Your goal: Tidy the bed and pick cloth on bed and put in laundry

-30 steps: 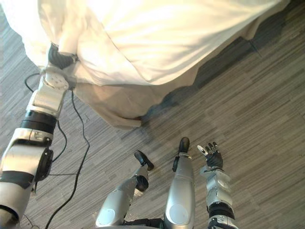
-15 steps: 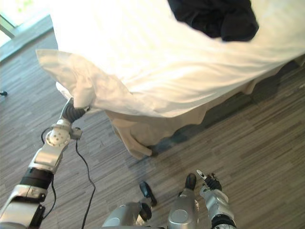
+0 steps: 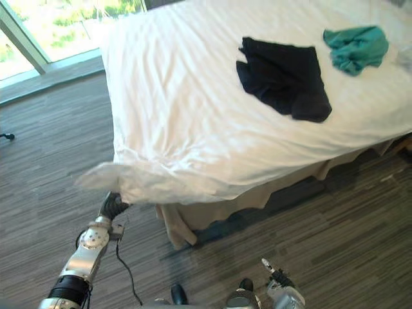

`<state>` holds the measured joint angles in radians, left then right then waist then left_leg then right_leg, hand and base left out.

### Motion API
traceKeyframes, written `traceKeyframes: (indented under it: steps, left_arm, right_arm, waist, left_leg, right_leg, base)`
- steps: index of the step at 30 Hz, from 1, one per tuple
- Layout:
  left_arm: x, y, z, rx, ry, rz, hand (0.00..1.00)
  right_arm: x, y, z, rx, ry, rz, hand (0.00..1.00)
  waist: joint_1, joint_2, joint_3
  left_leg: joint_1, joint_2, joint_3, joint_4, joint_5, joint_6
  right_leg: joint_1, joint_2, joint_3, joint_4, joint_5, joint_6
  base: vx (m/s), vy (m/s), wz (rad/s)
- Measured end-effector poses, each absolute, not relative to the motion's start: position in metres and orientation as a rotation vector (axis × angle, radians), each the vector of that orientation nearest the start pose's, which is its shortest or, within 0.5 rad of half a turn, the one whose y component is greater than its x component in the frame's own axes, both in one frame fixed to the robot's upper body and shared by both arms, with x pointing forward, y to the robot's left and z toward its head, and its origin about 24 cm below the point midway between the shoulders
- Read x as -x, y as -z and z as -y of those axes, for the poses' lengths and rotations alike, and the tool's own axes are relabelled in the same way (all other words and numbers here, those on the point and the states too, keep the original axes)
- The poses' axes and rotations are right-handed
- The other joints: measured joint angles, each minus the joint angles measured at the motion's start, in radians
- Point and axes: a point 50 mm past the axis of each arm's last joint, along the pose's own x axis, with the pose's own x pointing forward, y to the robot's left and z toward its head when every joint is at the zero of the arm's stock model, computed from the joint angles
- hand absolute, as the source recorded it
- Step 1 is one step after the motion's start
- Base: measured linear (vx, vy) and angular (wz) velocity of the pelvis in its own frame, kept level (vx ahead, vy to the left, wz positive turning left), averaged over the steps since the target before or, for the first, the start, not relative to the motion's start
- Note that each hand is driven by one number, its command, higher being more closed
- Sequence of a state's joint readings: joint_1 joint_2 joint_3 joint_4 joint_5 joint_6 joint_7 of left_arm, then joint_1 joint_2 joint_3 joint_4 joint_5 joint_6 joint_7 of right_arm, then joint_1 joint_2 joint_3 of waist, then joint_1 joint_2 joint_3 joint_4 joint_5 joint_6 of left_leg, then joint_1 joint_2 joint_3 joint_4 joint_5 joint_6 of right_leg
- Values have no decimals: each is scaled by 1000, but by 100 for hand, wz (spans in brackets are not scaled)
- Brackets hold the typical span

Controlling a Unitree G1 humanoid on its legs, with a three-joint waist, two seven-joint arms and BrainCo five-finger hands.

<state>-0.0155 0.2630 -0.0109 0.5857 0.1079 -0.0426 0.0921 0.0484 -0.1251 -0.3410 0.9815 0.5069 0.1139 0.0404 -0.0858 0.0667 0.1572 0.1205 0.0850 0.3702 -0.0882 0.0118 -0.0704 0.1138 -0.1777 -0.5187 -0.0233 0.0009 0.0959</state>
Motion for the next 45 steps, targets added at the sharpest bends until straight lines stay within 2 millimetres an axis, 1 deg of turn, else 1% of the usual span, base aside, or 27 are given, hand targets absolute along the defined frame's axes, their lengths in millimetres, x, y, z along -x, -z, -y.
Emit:
traceKeyframes:
  steps: [1,2,4,7,12,16,17,20,22,24,25,26,27,28,30,31,32,33,34,37,38,39,40,41,42,43,45]
  left_arm:
    - [-206,77,-233,-381,-123,-569,0]
    - [-187,94,-233,-363,-153,-656,0]
    - [-155,115,-238,-341,-216,-788,0]
    - [-124,127,-253,-329,-322,-881,0]
    - [-95,134,-267,-273,-419,-966,0]
    - [-79,143,-261,-144,-419,-1033,0]
    - [-79,144,-259,-127,-408,-1037,0]
    - [-69,147,-256,-77,-371,-1061,0]
    - [-67,147,-256,-74,-346,-1063,0]
    - [-68,148,-251,-85,-265,-1067,0]
    - [-69,149,-249,-88,-243,-1069,0]
    - [-70,150,-244,-96,-206,-1071,0]
    - [-72,151,-238,-106,-170,-1072,0]
    - [-73,151,-236,-106,-157,-1071,0]
    - [-80,151,-229,-107,-119,-1058,0]
    - [-81,151,-227,-103,-116,-1055,0]
    - [-85,150,-223,-103,-97,-1050,0]
    - [-88,150,-221,-107,-75,-1046,0]
    - [-91,148,-218,-107,-52,-1039,0]
    - [-90,149,-217,-115,-38,-1066,0]
    - [-91,149,-217,-122,-34,-1070,0]
    - [-90,149,-217,-128,-30,-1082,0]
    - [-87,151,-216,-124,-30,-1103,0]
    - [-85,152,-216,-117,-33,-1113,0]
    - [-81,154,-217,-112,-40,-1131,0]
    - [-78,155,-219,-86,-58,-1141,0]
    - [-77,156,-219,-47,-80,-1147,0]
  right_arm:
    - [-107,151,233,-573,570,-975,0]
    - [-105,152,231,-585,558,-984,0]
    - [-96,156,228,-593,550,-1020,0]
    - [-92,158,224,-619,556,-1027,0]
    - [-89,158,223,-609,528,-1034,0]
    - [-81,161,227,-627,599,-1046,0]
    - [-79,161,228,-622,617,-1051,100]
    - [-77,159,239,-596,714,-999,100]
    - [-87,150,255,-560,758,-901,100]
    - [-125,124,284,-445,712,-692,100]
    - [-137,115,291,-415,680,-633,100]
    - [-163,94,302,-344,613,-522,100]
    - [-188,74,308,-286,535,-417,100]
    - [-201,63,308,-264,494,-366,100]
    - [-246,19,287,-203,269,-126,100]
    - [-256,10,280,-197,217,-102,100]
    - [-269,1,267,-194,118,-80,100]
    - [-275,-7,258,-192,60,-51,100]
    - [-281,-15,241,-186,-24,-11,100]
    - [-289,-40,186,-168,-304,98,100]
    - [-289,-45,178,-166,-344,119,100]
    - [-291,-54,161,-170,-421,157,100]
    - [-294,-59,143,-167,-496,173,100]
    - [-297,-62,134,-163,-531,174,100]
    - [-302,-70,115,-149,-603,182,100]
    - [-308,-80,96,-138,-674,190,100]
    - [-315,-91,70,-121,-754,180,100]
  waist:
    - [2,-2,-2]
    - [9,-5,-4]
    - [32,-15,-10]
    - [50,-24,-15]
    - [55,-37,-27]
    - [66,-45,-30]
    - [68,-46,-30]
    - [76,-56,-36]
    - [79,-61,-43]
    - [81,-66,-42]
    - [81,-66,-43]
    - [83,-68,-43]
    - [88,-70,-44]
    - [92,-72,-45]
    - [104,-86,-56]
    - [103,-89,-60]
    - [115,-95,-63]
    - [129,-95,-62]
    - [136,-93,-62]
    - [130,-90,-61]
    - [132,-90,-61]
    - [131,-92,-60]
    - [132,-94,-58]
    - [132,-95,-58]
    - [136,-95,-58]
    - [141,-96,-57]
    - [158,-97,-56]
  left_leg:
    - [2,0,0,0,-3,2]
    - [2,0,0,0,-4,2]
    - [2,1,-1,-1,-4,2]
    - [8,3,-18,-4,-4,2]
    - [21,-7,-23,-15,7,15]
    - [30,-12,-23,-17,9,14]
    - [32,-13,-23,-17,9,14]
    - [29,-17,-22,-17,8,15]
    - [20,-20,-24,-17,5,20]
    - [17,-26,-25,-17,2,24]
    - [17,-29,-25,-17,1,25]
    - [16,-34,-26,-17,-1,29]
    - [15,-37,-28,-17,-2,30]
    - [15,-39,-29,-17,-2,30]
    - [6,-42,-42,-16,-3,30]
    - [2,-42,-49,-14,4,39]
    - [1,-42,-49,-10,6,40]
    - [1,-45,-50,-10,6,40]
    - [1,-50,-54,-9,7,40]
    - [4,-49,-60,-9,7,40]
    - [5,-48,-62,-9,7,40]
    - [11,-46,-68,-9,7,40]
    - [24,-45,-75,-9,7,40]
    - [32,-44,-78,-9,7,40]
    - [44,-42,-79,-9,6,39]
    - [52,-40,-81,-9,6,39]
    - [55,-40,-90,-9,6,39]
  right_leg:
    - [2,0,-2,0,0,0]
    - [2,0,-7,1,0,0]
    - [4,0,-15,2,0,0]
    - [19,1,-22,5,-1,1]
    - [27,-7,-22,7,-4,3]
    - [28,-14,-24,8,-13,7]
    - [31,-15,-23,7,-12,8]
    - [35,-17,-21,-2,-11,9]
    - [33,-16,-21,-14,-11,9]
    - [32,-22,-19,-16,-10,11]
    - [32,-25,-19,-16,-9,12]
    - [32,-30,-20,-15,-7,16]
    - [31,-33,-20,-13,-6,18]
    - [31,-34,-20,-13,-5,20]
    - [24,-34,-20,-14,20,21]
    - [18,-34,-21,-13,22,22]
    - [18,-33,-23,-13,22,21]
    - [19,-33,-25,-13,22,21]
    - [26,-34,-25,-15,22,21]
    - [38,-36,-26,-16,22,20]
    - [40,-36,-27,-16,22,20]
    - [49,-35,-27,-15,22,20]
    - [63,-35,-27,-12,22,20]
    - [71,-35,-27,-10,22,20]
    - [84,-34,-27,-7,22,20]
    - [91,-34,-27,-4,22,20]
    - [100,-34,-39,-3,22,20]
  base:
    - [-12,-18,3]
    - [-31,-18,4]
    - [-51,-26,8]
    - [-76,-27,17]
    - [-140,-9,-1]
    - [-133,8,-1]
    - [-121,28,-5]
    - [-76,24,-3]
    - [0,18,5]
    - [21,32,-3]
    - [36,43,-2]
    - [51,44,1]
    - [59,42,2]
    - [79,32,3]
    - [106,8,15]
    - [138,-16,19]
    - [152,-20,12]
    - [176,-13,11]
    - [150,-5,13]
    - [128,-21,7]
    - [74,-30,8]
    - [66,-32,10]
    - [54,-34,11]
    - [26,-32,8]
    - [0,-25,7]
    - [-11,-22,4]
    - [-53,-35,17]
